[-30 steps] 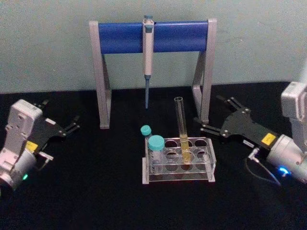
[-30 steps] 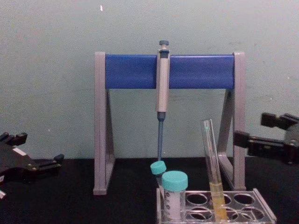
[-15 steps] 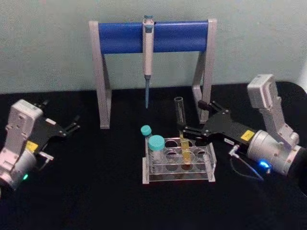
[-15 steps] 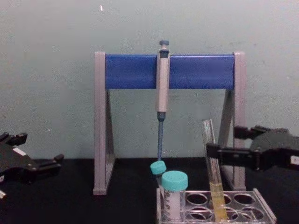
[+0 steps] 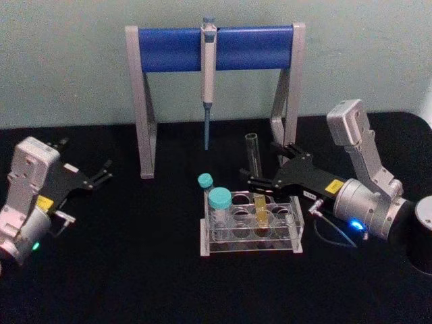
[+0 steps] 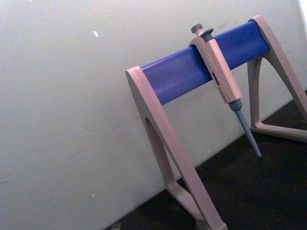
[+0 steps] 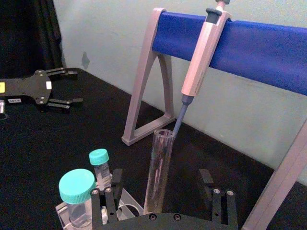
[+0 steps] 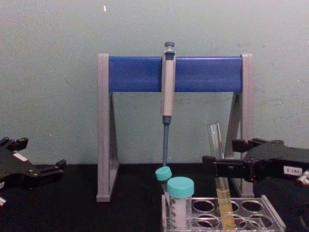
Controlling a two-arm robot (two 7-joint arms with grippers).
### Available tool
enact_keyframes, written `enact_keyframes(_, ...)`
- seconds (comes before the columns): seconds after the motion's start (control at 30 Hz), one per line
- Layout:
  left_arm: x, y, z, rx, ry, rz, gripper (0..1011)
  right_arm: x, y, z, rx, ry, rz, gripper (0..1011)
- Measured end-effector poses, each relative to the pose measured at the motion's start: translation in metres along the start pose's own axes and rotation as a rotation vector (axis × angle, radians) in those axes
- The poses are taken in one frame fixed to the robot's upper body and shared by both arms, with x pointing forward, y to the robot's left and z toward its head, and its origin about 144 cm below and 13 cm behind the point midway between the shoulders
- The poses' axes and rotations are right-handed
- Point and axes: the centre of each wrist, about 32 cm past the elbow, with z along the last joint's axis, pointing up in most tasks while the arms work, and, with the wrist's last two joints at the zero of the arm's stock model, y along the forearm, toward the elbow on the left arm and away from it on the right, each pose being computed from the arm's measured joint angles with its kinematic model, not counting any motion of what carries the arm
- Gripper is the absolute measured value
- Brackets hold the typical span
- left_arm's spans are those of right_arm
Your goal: Pick up the test tube from the test tube rack, shake it, then place it back into the test tube rack.
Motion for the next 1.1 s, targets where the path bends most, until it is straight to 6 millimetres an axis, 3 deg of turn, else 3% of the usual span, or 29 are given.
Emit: enact_keyframes(1.1, 0.0, 0.0, 0.0, 0.0, 0.0, 0.0, 1001, 0.0035, 0.0074, -0.0028, 0.013, 0.057, 0.011, 1000)
